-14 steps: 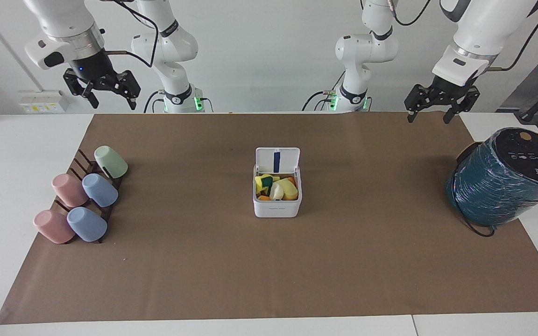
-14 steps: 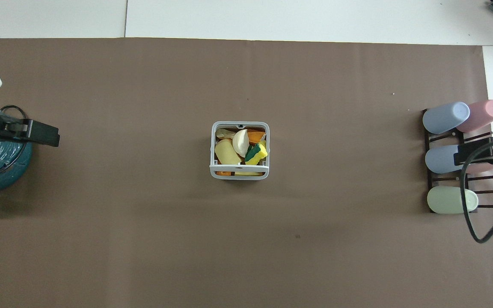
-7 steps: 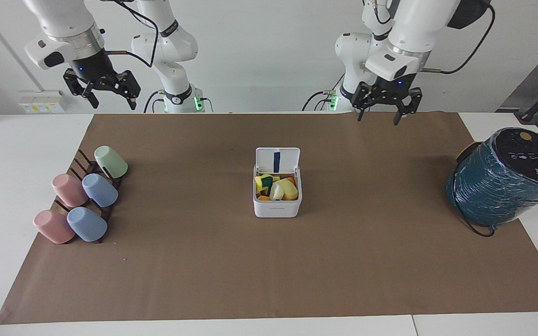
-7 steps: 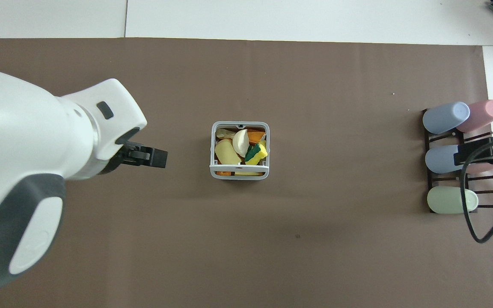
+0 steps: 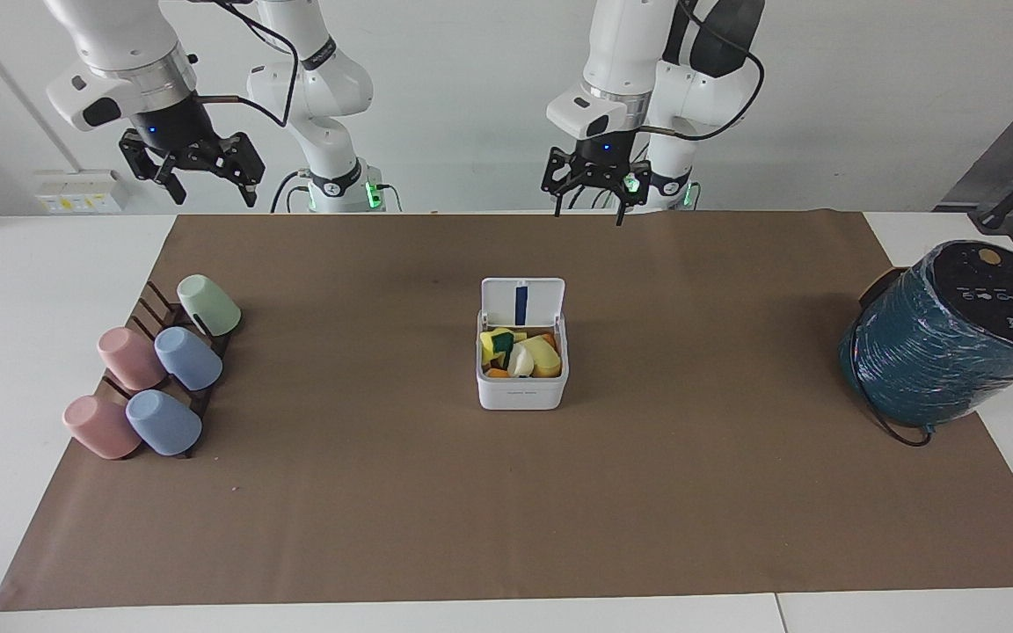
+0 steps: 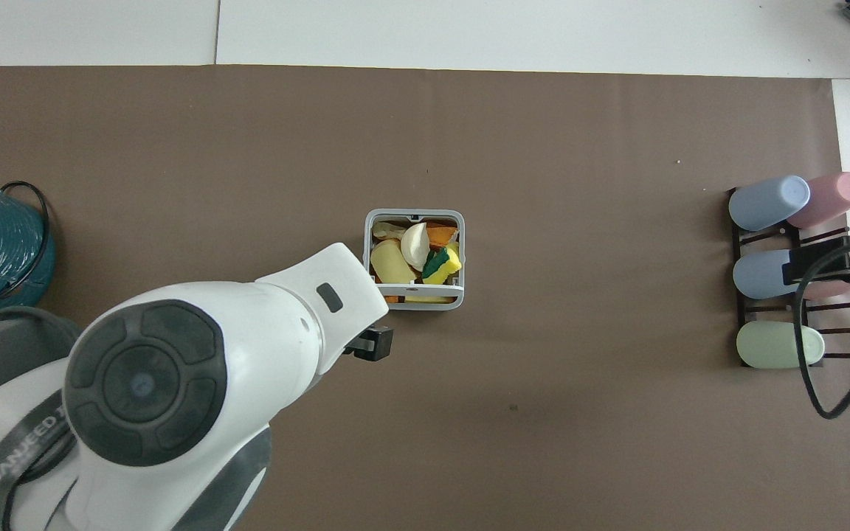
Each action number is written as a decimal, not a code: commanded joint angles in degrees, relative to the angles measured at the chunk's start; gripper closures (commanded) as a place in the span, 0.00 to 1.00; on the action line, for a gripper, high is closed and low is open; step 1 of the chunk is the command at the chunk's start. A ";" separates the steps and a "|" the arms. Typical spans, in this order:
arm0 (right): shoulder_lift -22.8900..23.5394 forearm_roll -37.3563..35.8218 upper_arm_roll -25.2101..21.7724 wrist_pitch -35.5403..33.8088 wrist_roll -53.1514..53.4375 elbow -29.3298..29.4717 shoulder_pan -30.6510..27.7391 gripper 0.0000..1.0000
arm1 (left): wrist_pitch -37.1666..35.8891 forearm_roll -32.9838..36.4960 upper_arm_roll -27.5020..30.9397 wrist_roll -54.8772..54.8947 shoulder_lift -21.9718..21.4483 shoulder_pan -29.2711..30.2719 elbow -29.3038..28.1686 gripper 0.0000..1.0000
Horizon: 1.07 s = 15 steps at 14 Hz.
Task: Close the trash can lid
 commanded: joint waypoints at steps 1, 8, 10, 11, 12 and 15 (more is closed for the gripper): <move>-1.03 0.85 -0.02 1.84 0.40 -1.49 -0.05 0.00 | 5.14 -0.19 1.03 -3.72 0.27 -3.32 -3.47 0.03; -1.03 0.85 -0.02 2.02 0.40 -1.49 -0.05 0.00 | 17.63 -0.19 1.12 -13.14 7.66 -4.91 -3.21 0.84; -1.03 0.85 -0.02 2.02 0.32 -1.49 -0.05 0.00 | 19.83 -0.19 1.21 -13.14 8.80 -4.83 -3.12 1.00; -1.03 0.85 -0.02 2.10 0.40 -1.49 -0.05 0.00 | 20.88 -0.19 1.21 -12.88 9.06 -4.56 -3.03 1.00; -1.03 0.85 -0.02 2.11 0.41 -1.49 -0.05 0.00 | 22.89 -0.11 1.21 -12.70 10.29 -4.56 -3.03 1.00; -1.03 0.85 -0.02 2.11 0.41 -1.49 -0.05 0.00 | 28.43 0.25 1.47 -12.70 13.01 -4.12 -2.16 1.00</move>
